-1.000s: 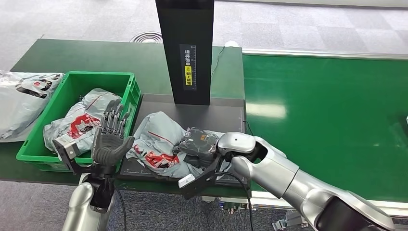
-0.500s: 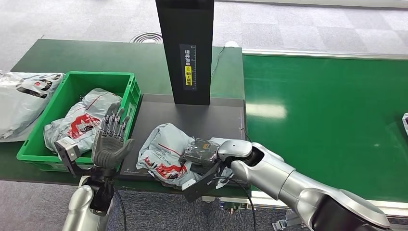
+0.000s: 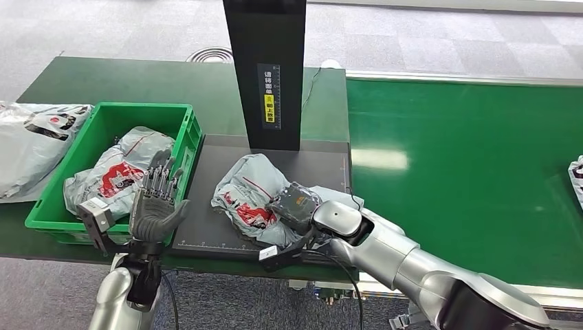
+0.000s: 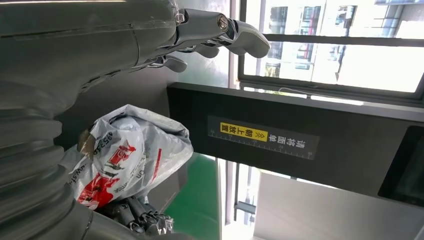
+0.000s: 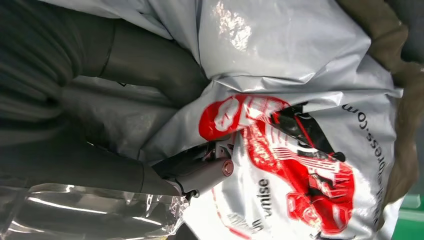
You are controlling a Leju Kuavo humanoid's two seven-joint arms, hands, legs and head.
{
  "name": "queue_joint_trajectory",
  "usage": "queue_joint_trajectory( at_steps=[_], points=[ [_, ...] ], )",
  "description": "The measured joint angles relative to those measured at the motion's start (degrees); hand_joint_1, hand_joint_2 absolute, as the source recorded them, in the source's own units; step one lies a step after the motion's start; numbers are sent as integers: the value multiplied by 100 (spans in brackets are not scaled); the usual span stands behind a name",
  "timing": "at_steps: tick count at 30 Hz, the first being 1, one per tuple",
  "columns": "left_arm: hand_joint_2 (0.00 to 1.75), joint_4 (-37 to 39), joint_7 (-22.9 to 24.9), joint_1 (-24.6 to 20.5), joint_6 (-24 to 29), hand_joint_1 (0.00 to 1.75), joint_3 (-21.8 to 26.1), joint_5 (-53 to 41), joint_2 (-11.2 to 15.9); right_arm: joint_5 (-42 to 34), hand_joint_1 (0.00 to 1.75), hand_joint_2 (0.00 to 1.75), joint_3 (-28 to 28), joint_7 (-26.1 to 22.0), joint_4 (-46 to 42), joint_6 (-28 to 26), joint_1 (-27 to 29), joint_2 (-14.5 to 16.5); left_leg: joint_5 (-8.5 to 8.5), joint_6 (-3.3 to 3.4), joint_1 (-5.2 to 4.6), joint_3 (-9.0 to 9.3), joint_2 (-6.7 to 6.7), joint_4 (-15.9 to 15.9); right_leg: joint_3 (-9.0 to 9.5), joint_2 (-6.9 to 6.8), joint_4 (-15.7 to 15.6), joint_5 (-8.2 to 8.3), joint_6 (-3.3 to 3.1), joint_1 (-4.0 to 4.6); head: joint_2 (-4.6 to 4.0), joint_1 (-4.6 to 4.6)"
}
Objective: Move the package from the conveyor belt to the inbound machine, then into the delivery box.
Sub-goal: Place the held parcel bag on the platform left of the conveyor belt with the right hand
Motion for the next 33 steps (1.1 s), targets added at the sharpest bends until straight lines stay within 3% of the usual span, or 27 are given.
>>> queue_joint_trajectory(
  at_steps=[6, 33],
  points=[
    [175, -107, 51, 41, 3, 0, -2, -53, -2, -7, 3, 175, -310, -125, 9, -380, 123, 3, 0, 0, 0, 0, 0, 1, 0, 0, 0, 0, 0, 0, 0, -1],
    [175, -157, 62, 58, 3, 0, -2, -60, -2, -7, 3, 175, -505, -131, -5, -389, 135, 3, 0, 0, 0, 0, 0, 1, 0, 0, 0, 0, 0, 0, 0, -1]
  ],
)
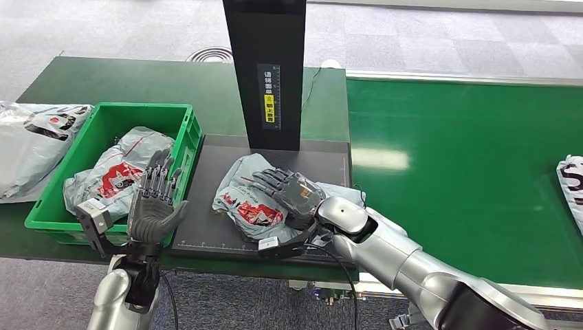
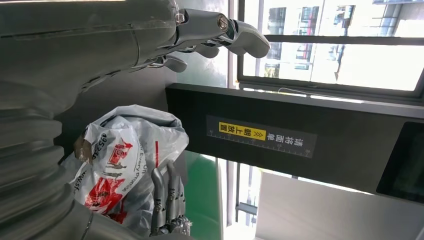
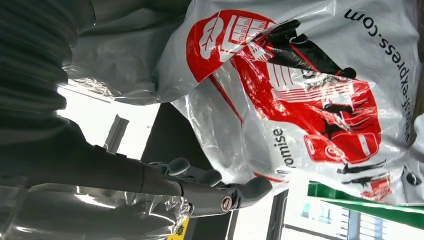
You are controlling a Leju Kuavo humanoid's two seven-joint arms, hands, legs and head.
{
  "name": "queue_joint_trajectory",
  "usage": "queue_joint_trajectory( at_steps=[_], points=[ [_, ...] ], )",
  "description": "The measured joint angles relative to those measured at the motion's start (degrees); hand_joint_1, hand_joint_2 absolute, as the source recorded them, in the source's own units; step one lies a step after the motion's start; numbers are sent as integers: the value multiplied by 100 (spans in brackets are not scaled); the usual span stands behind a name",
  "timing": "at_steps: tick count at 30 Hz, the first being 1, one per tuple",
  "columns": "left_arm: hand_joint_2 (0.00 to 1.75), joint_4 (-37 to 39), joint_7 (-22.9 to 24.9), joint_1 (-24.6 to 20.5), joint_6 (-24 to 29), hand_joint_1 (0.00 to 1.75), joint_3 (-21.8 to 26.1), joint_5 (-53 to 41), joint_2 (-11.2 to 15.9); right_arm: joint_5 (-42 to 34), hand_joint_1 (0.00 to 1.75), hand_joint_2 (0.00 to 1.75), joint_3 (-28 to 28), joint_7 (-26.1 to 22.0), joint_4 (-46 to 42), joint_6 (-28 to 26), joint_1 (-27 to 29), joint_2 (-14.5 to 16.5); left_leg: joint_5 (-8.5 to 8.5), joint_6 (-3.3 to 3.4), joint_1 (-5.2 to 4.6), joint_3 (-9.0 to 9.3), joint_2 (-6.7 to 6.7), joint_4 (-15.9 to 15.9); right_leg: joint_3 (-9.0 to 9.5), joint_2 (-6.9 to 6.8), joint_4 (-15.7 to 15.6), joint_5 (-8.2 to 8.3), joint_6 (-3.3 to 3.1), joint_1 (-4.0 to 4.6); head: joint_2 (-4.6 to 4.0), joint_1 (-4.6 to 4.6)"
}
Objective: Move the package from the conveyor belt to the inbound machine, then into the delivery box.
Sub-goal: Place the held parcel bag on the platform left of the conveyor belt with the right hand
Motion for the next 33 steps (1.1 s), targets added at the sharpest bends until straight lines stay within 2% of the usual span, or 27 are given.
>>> queue_joint_trajectory(
  at_steps=[5, 7, 8, 10, 11, 12, 14, 16, 19, 26, 28, 30, 33],
  points=[
    [175, 0, -1, 0, 2, 0, 0, -2, 0, -8, 1, 175, -1, -10, 0, -9, 2, 1, 0, 0, 0, 0, 0, 0, 1, 0, 0, 0, 0, 0, 0, 1],
    [175, -7, -84, 9, 107, 0, -7, -114, 1, -319, 0, 175, -74, -265, -92, -268, 73, 41, 0, 0, 1, -1, -1, 0, 2, -1, 0, 0, 0, 1, 0, 2],
    [175, -23, -165, 28, 204, 0, -17, -208, 3, -735, 0, 175, -199, -472, -252, -546, 162, 56, 0, 0, 2, -3, -1, 1, 0, -1, 0, 0, 0, 2, 0, 4],
    [175, -99, -324, 108, 394, 0, -56, -383, 15, -2085, 0, 175, -746, -701, -825, -1079, 413, 63, 0, 0, 2, -12, 1, 1, -12, 2, 1, 1, -1, 1, 0, 3],
    [175, -154, -364, 161, 442, 0, -79, -425, 21, -2798, 0, 175, -1190, -668, -1168, -1140, 526, 65, 0, 0, 1, -16, -2, 1, -16, -2, 1, -1, 0, 1, 0, -2],
    [175, -212, -381, 216, 469, 0, -102, -451, 25, -3380, 0, 175, -1704, -600, -1480, -1075, 622, 70, 0, 0, 0, -19, -10, 1, -16, -10, 0, -4, 1, 0, 0, -5],
    [175, -318, -398, 314, 498, 0, -127, -485, 34, -3821, 0, 175, -2728, -586, -1980, -841, 790, 74, 1, 2, 1, -23, -31, 1, -12, -32, -2, -9, 3, 0, 0, -4],
    [175, -394, -404, 375, 511, 0, -132, -498, 47, -3647, 0, 175, -3434, -669, -2312, -741, 953, 63, -1, 2, 0, -25, -32, 1, -12, -30, -2, -8, 3, -1, 0, -3],
    [175, -458, -405, 394, 514, 0, -137, -525, 55, -3445, 0, 175, -4071, -798, -2639, -705, 1179, 68, -5, 5, -2, -22, -12, 2, -16, -8, -3, -4, 5, -2, 0, -5],
    [175, -527, -410, 453, 503, 0, -136, -551, 63, -3395, 0, 175, -4897, -1053, -3074, -811, 1566, 74, -5, 5, -1, -21, -10, 1, -19, -7, -3, -5, 5, 1, 0, -6],
    [175, -568, -405, 488, 513, 0, -133, -631, 72, -3323, 0, 175, -5083, -867, -3144, -864, 1635, 74, -5, 5, -1, -21, -9, 1, -19, -7, -3, -5, 4, 1, 0, -7],
    [175, -619, -362, 538, 589, 0, -135, -907, 78, -3221, 0, 175, -5277, -411, -3168, -945, 1669, 81, -5, 5, -1, -21, -8, 1, -18, -7, -3, -6, 4, 0, 0, -7],
    [175, -655, -115, 610, 990, 0, -197, -1851, 85, -3144, 0, 175, -5601, 162, -3136, -991, 1728, 110, -5, 5, -1, -22, -11, 1, -18, -10, -3, -6, 5, -1, 0, -6]
  ],
)
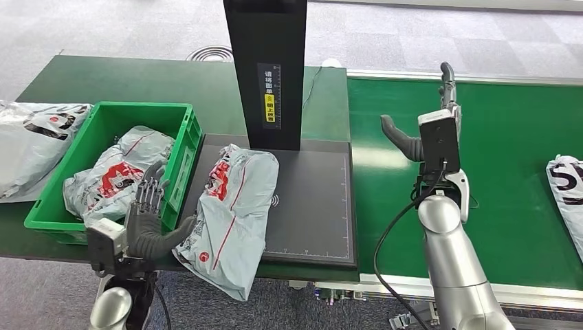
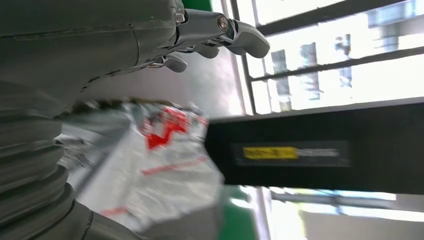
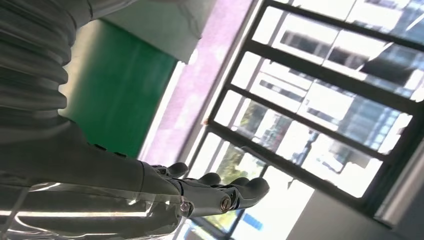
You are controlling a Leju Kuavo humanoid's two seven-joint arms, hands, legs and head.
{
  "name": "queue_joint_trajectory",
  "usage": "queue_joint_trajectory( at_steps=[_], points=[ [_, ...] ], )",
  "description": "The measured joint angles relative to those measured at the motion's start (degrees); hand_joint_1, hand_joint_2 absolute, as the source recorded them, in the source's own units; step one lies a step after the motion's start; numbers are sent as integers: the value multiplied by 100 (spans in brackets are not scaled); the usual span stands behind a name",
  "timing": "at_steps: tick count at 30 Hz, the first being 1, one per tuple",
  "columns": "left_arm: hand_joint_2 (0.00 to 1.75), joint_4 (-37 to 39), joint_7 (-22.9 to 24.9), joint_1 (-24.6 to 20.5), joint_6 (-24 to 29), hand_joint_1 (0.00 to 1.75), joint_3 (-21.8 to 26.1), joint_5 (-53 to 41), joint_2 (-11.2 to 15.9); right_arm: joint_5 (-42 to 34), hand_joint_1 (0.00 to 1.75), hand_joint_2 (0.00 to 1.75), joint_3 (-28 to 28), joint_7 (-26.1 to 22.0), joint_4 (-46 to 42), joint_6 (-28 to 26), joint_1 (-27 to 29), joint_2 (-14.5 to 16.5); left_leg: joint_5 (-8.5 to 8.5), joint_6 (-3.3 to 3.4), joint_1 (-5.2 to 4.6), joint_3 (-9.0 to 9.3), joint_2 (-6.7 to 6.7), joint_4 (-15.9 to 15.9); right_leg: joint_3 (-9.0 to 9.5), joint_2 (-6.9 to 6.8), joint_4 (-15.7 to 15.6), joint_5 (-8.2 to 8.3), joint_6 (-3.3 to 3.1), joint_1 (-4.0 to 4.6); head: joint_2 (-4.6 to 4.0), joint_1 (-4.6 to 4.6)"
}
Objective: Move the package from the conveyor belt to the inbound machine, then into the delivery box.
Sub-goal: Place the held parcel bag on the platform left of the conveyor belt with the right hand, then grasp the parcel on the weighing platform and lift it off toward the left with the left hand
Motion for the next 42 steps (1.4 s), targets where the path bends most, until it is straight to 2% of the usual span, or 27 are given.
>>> queue_joint_trajectory(
  at_steps=[3, 5, 10, 22, 30, 33, 35, 38, 42],
  points=[
    [175, 26, 302, -9, 459, 0, -159, -1118, 5, 25, 0, 175, -319, 241, 32, 70, 171, 63, 0, 0, -1, -1, -1, 0, 1, -1, -1, 0, 0, -1, 0, 1],
    [175, 71, 403, -47, 557, 0, -267, -1453, 4, 40, 0, 175, -488, 302, 35, 132, 325, 118, -1, 1, -1, -1, 0, 0, 0, 1, -2, 0, 1, -1, 0, 1],
    [175, 151, 443, -112, 603, 0, -384, -1556, 3, 64, 0, 175, -699, 333, 35, 176, 514, 199, -2, 0, 0, -1, 3, 0, -3, 3, -1, 0, 0, 0, 0, 0],
    [175, 202, 444, -127, 602, 0, -454, -1568, 3, 97, 0, 175, -837, 357, 35, 185, 570, 258, -1, 0, 0, -1, 3, 0, -3, 3, -1, 0, 0, -1, 0, 1],
    [175, 218, 598, -207, 106, 0, -691, -1934, 3, 310, 0, 175, -842, 867, 26, 751, 895, 361, -3, -1, 0, -1, 2, 0, -3, 2, -2, -1, -1, 0, 0, 0],
    [175, 243, 933, -268, 237, 0, -838, -2454, 8, 495, 0, 175, -842, 1118, -13, 963, 1147, 435, -4, -2, 0, -2, 2, -1, -5, 2, -2, -2, -2, 0, 0, -1],
    [175, 310, 1388, -360, 447, 0, -964, -3232, 14, 616, 0, 175, -846, 1277, -65, 1070, 1306, 484, -4, -3, 0, -2, 2, -1, -6, 2, -2, -3, -2, 0, 0, -1],
    [175, 555, 2073, -534, 403, 0, -1252, -4466, 13, 769, 0, 175, -900, 1402, -146, 1181, 1506, 577, -4, -3, 0, -2, 1, -1, -5, 2, -2, -3, -3, 0, 0, 0],
    [175, 1001, 2424, -679, 357, 0, -1616, -5087, -28, 883, 0, 175, -1008, 1416, -208, 1238, 1658, 708, -5, -3, 0, -2, 6, -1, -6, 8, -1, -2, -2, -1, 0, 1]
  ],
)
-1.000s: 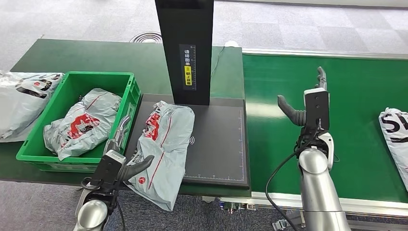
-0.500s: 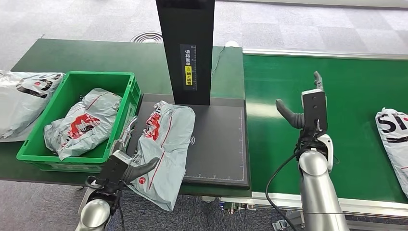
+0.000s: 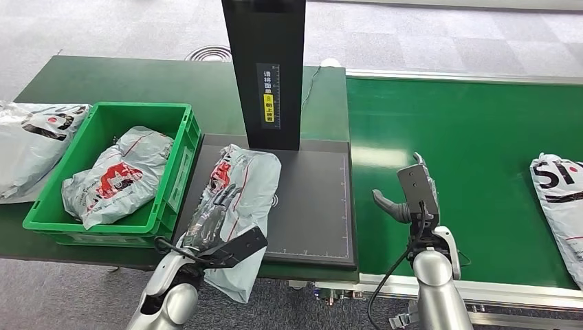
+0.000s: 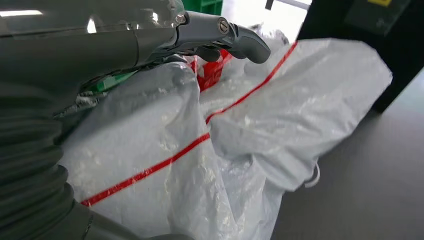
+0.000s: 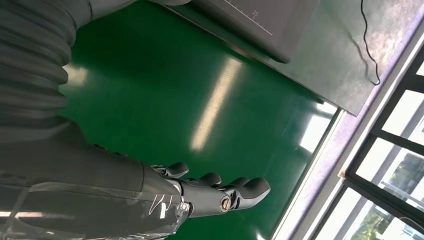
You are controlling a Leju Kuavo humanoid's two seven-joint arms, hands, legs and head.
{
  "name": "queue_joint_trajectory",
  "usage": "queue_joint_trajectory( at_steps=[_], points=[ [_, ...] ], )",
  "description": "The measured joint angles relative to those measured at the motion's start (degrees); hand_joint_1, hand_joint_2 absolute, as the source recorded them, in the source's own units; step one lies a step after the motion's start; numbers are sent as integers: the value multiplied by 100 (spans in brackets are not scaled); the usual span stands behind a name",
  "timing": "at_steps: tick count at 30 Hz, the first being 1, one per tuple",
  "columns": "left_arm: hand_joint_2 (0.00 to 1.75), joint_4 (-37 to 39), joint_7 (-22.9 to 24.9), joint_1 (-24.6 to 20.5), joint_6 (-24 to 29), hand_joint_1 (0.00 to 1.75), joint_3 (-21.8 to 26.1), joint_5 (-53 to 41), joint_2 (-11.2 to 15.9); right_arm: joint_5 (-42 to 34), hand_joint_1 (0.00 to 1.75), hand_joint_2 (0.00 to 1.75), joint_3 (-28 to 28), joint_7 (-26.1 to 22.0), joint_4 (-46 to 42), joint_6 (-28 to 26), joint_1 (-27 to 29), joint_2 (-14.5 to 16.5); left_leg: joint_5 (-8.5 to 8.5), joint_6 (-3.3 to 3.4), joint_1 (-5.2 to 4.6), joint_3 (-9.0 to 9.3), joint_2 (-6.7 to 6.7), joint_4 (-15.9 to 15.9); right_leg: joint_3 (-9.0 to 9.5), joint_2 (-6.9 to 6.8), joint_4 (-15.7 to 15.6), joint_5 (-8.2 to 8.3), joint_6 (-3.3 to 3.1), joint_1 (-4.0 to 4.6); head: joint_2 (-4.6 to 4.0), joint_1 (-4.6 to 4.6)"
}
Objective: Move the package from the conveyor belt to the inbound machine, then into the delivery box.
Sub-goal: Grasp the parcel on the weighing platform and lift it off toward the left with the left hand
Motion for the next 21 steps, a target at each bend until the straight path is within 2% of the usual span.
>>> queue_joint_trajectory(
  at_steps=[10, 14, 21],
  points=[
    [175, 377, 212, -156, -252, 3, -180, -194, -29, 120, 0, 175, -124, 39, -21, 94, 41, 146, 0, 0, 0, 2, 1, 0, 1, -1, 0, 0, 0, 1, 0, -1],
    [175, 524, 413, -170, -450, 175, -176, -313, -73, 181, 0, 175, -128, 62, -39, 109, 55, 194, -1, 0, 0, 7, 1, -1, 8, -1, 0, -1, -1, 1, 0, -1],
    [175, 621, 470, -186, -489, 175, -149, -379, -105, 189, 0, 175, -130, 65, -135, 126, 178, 214, -3, 2, 0, 29, 0, -2, 31, -1, 0, -2, -1, 0, 0, 0]
  ],
)
